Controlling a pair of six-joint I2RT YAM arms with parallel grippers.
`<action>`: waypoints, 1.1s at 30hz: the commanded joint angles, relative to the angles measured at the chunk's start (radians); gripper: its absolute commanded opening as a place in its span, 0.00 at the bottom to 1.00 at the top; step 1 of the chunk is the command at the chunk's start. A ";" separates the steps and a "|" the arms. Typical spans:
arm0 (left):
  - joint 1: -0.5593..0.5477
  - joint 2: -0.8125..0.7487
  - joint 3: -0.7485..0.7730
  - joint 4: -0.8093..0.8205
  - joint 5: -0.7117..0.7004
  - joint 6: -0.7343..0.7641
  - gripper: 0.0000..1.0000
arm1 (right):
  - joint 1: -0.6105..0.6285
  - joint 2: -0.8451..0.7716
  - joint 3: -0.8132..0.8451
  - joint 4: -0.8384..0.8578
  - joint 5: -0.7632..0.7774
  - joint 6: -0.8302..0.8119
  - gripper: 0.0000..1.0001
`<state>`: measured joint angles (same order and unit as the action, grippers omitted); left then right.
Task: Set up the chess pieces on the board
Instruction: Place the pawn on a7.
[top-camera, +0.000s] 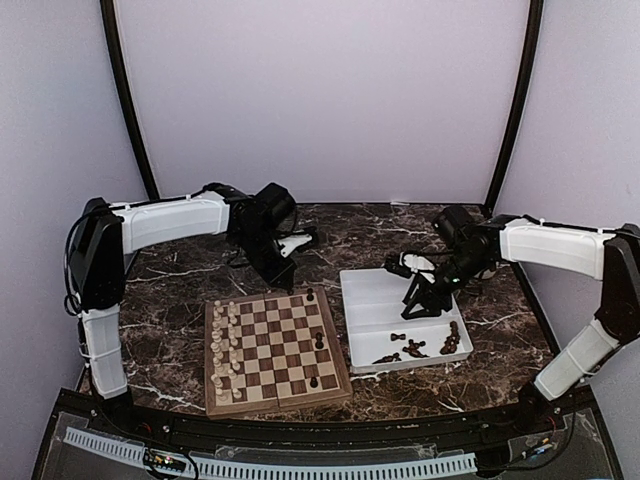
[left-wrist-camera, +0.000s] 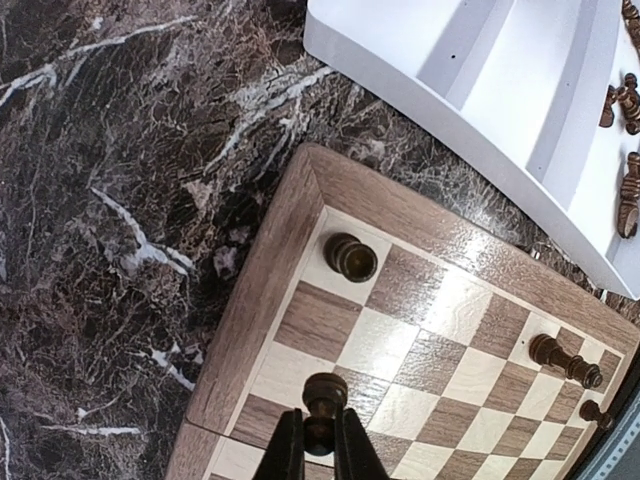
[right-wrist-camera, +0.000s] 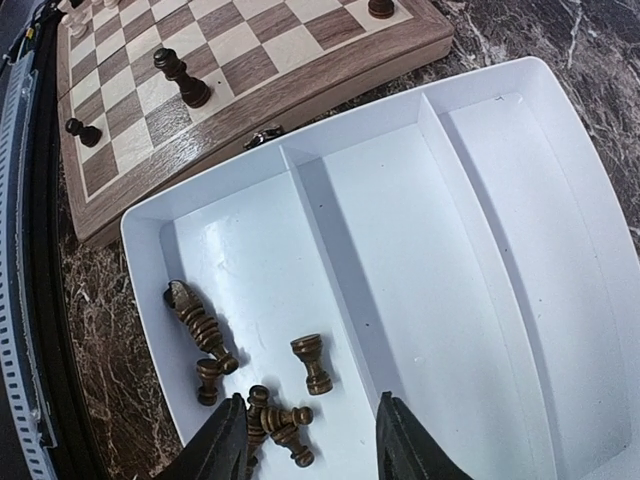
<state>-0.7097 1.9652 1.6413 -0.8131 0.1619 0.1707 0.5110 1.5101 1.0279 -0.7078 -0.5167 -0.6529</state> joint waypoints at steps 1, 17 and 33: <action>-0.005 0.022 0.057 -0.033 0.000 0.000 0.02 | 0.014 0.014 -0.015 0.020 0.012 0.003 0.45; -0.033 0.115 0.111 -0.048 -0.018 0.001 0.06 | 0.036 0.052 -0.002 0.012 0.011 0.004 0.47; -0.049 0.156 0.142 -0.067 -0.075 -0.005 0.14 | 0.049 0.059 -0.005 0.007 0.031 0.006 0.48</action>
<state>-0.7475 2.1162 1.7550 -0.8474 0.0937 0.1688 0.5518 1.5597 1.0222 -0.7036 -0.4938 -0.6529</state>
